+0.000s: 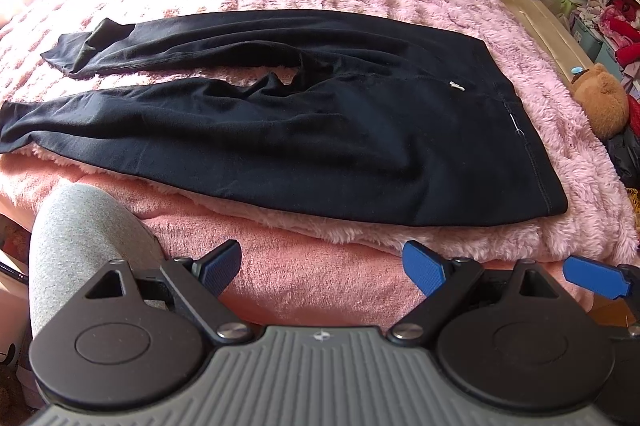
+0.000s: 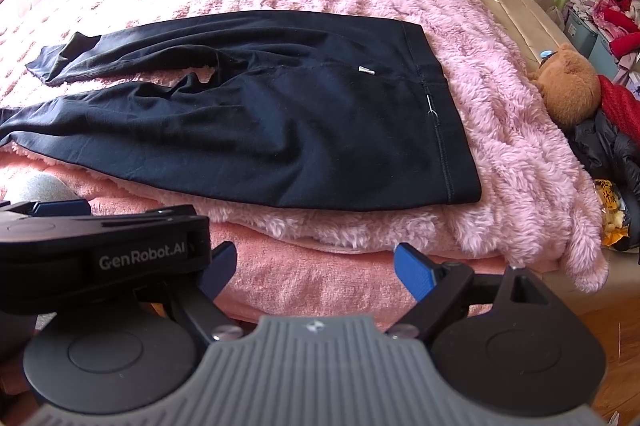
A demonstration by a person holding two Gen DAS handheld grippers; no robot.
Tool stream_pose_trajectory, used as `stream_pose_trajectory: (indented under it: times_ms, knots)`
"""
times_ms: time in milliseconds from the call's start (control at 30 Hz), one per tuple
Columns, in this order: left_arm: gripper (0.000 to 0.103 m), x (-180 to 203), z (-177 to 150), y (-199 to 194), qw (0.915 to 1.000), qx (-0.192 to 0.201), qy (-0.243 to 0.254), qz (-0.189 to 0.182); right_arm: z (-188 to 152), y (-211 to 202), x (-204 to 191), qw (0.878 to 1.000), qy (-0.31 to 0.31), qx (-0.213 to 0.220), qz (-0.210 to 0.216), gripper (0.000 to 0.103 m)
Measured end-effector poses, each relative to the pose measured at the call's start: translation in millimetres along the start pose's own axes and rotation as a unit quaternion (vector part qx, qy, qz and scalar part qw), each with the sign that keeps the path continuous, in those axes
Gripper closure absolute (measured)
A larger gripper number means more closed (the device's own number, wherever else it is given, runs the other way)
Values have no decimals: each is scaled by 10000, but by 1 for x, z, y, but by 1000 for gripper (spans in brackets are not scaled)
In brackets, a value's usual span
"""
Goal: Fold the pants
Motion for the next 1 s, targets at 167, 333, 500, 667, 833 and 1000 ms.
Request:
stream_pose_trajectory:
  times_ms: [167,333,500,667,833,1000]
  knots:
    - [0,-2,1,1,10000,1,-16,3,0,0,-1,10000,-5,-1,4,21]
    - [0,-5,1,0,10000,23,-39,-35,1,1,-3,10000,-25,12,25,21]
    - [0,-8,2,0,9997,-62,-138,-188,3,1,-4,10000,-43,35,45,21]
    - [0,-16,7,-4,9997,27,-179,-170,6,-2,-3,9998,16,153,92,21]
    - [0,-34,17,-12,9987,206,-409,-214,13,-5,0,9993,89,319,149,21]
    - [0,-92,39,-30,9922,800,-924,-240,21,-3,12,9971,-26,739,201,21]
Point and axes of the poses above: each gripper's, at about its wrist camera, not at the fingertips, and y roughly the way its jaws point, x to its right, z to its top, the point moved 5 cm from there along y, roughly the way its jaws point, and after that the axes turned 1 degree about x, right-handed, at the moved point
